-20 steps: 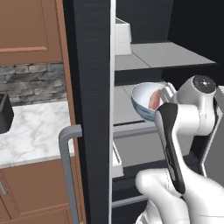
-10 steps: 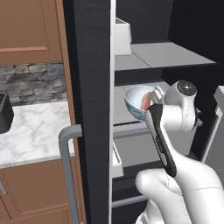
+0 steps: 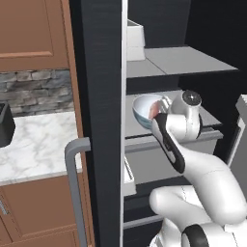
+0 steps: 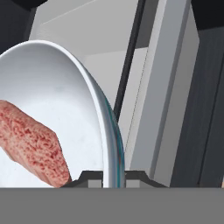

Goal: Place one of the steaks on the plate and the other in the bowl. Then place the bowl in the fridge.

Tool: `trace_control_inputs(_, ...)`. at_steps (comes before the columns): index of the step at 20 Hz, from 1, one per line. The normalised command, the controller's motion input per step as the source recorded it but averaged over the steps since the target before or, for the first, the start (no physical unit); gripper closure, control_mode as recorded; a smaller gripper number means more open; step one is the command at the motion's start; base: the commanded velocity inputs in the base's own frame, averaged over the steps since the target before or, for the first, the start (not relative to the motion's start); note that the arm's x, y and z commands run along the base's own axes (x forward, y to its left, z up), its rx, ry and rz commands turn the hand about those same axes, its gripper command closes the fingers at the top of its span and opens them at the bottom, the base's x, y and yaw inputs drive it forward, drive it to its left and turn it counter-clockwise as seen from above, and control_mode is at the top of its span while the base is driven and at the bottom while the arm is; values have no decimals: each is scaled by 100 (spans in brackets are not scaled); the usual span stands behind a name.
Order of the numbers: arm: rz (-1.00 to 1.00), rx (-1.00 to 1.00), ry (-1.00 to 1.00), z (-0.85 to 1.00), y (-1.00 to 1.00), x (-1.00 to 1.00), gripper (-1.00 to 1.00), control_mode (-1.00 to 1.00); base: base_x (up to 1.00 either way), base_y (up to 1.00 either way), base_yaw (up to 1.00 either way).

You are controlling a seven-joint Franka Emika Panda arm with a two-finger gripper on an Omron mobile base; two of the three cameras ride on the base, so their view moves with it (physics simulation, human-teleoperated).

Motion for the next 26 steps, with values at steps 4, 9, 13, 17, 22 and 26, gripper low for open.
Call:
trace_control_inputs(4,0,0,7,-16,0,58,100,-100,0,0,0)
trace_control_inputs(9,1,0,9,-17,0,41,100,-100,0,0,0)
trace_control_inputs(13,1,0,2,-26,0,32,100,-100,0,0,0)
trace_control_inputs(17,1,0,0,-26,0,29,100,-100,0,0,0)
trace_control_inputs(22,1,0,-2,-33,0,21,100,-100,0,0,0)
trace_control_inputs(26,2,0,-5,-55,0,27,100,-100,0,0,0)
